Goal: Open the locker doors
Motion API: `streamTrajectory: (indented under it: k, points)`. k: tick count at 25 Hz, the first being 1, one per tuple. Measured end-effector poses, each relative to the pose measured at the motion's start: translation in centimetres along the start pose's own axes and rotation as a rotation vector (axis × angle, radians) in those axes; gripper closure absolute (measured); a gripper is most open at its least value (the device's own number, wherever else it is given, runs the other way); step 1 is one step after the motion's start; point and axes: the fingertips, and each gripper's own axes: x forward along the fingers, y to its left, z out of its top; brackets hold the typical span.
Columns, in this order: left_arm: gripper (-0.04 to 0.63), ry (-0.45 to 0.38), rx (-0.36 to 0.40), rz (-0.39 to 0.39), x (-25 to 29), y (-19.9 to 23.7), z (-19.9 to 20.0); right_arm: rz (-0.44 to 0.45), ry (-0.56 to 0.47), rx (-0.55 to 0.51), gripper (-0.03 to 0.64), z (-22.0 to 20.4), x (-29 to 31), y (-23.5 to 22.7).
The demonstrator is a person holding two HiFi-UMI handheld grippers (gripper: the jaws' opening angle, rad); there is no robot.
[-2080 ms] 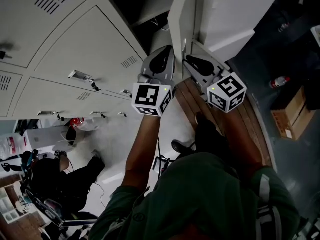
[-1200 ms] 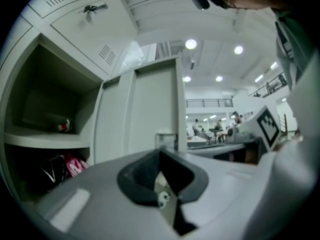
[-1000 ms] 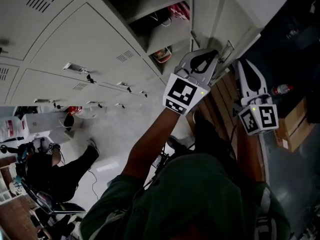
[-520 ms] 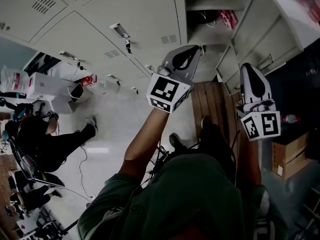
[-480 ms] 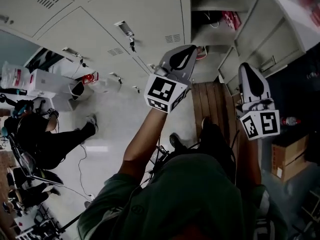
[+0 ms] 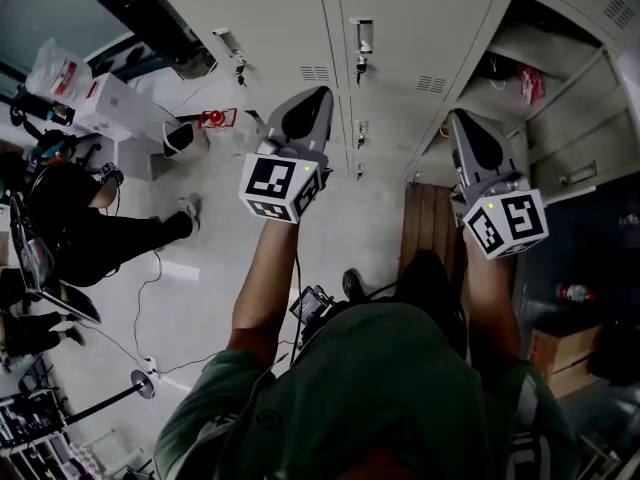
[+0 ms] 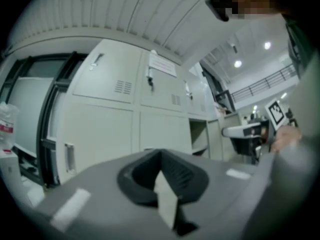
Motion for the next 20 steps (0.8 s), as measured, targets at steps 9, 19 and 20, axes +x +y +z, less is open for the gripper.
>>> streamTrajectory:
  k: [9,19,20]
  points:
    - [0.609,0.014,0.027,0.204,-5.9,11.1,0.1,0.246,0.055,0.051,0.611,-2.5,12.2,8.2]
    - [0.609,0.068,0.062,0.342,-4.8,17.5,-2.0,0.488,0.057,0.110,0.611,-5.8,23.8,13.4]
    - [0.609,0.065,0.066,0.351,-4.3,18.0,-2.0,0.505,0.061,0.105,0.611,-5.9,24.9,13.8]
